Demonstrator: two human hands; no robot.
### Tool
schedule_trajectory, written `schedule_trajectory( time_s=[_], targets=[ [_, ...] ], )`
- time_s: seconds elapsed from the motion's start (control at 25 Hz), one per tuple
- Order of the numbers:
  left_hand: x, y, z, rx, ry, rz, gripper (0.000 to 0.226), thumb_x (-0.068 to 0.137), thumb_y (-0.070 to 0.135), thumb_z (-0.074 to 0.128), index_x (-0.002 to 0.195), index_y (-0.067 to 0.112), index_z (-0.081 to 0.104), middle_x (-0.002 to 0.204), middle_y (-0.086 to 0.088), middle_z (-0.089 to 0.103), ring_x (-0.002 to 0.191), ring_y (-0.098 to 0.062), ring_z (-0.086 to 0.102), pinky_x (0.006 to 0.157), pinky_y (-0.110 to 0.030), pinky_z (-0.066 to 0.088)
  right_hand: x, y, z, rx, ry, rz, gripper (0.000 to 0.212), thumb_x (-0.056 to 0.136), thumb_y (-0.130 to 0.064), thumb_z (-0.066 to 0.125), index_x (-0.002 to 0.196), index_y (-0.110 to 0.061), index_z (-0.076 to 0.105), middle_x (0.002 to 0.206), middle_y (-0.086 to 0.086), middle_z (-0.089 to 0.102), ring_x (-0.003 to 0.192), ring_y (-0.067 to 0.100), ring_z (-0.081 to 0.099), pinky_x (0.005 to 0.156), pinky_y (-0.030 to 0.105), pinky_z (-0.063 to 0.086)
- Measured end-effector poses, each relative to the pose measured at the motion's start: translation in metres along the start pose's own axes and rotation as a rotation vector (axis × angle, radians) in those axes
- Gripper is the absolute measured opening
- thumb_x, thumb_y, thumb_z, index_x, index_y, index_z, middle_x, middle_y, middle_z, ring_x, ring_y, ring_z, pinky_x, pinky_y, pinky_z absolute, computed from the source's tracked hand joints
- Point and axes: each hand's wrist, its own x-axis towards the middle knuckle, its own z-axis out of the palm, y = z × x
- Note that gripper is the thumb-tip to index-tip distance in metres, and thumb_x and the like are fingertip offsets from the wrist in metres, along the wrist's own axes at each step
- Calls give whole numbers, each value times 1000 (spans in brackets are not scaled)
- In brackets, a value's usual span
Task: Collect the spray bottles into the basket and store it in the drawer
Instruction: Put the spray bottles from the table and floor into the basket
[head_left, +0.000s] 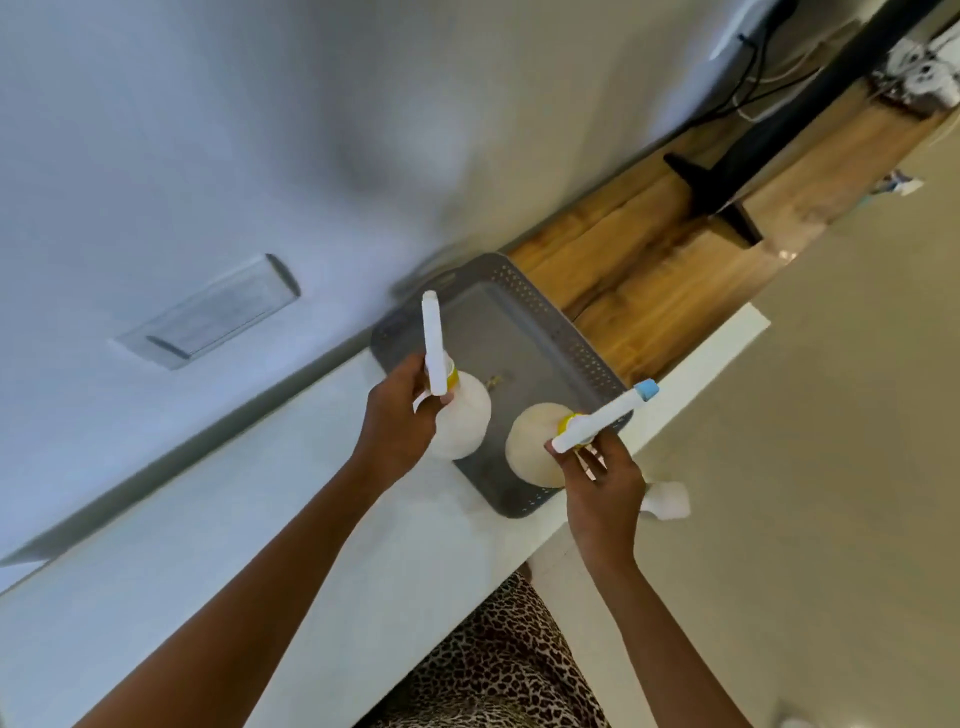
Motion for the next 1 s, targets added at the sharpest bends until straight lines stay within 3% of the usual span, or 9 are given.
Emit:
schedule_trajectory(
  time_s=[0.2,0.36,0.56,0.76,0.88,1.0],
  targets=[
    [50,16,69,-25,-131,-22,38,88,10,57,125,12,51,120,-4,59,106,-15,53,87,-22,42,65,21,-20,-28,46,10,36,76,-8,73,111,-11,65,95,-7,63,92,9,57,85,27,47],
    [82,10,108,66,-158,-4,38,87,4,56,124,13,52,118,-4,58,103,-10,50,77,-8,35,104,41,-18,-71,-9,-14,40,74,-9,75,113,-10,64,107,3,68,101,12,59,91,33,50],
    [104,1,133,180,-239,-2,42,86,-2,54,124,14,52,122,-11,60,112,-23,53,89,-26,37,131,58,-15,-154,19,-48,39,74,-18,76,111,-10,64,112,10,70,105,20,63,90,37,54],
    [117,7,143,211,-279,48,42,86,-1,53,124,18,51,122,-7,59,109,-18,50,89,-27,36,131,64,-11,-136,32,-85,41,75,-14,75,113,-7,63,113,13,69,109,24,63,91,42,54],
    [122,10,142,230,-333,26,41,89,2,51,126,17,48,115,-4,56,103,-20,49,88,-36,44,125,72,-15,-121,36,-81,41,75,-10,74,115,-5,62,113,15,68,108,27,63,90,48,54],
    [120,9,143,249,-340,3,43,91,5,48,132,19,42,124,-8,55,104,-17,45,87,-33,40,125,74,-18,-119,-2,-67,43,75,-8,74,116,-6,61,115,16,67,111,29,62,91,51,53]
  ],
)
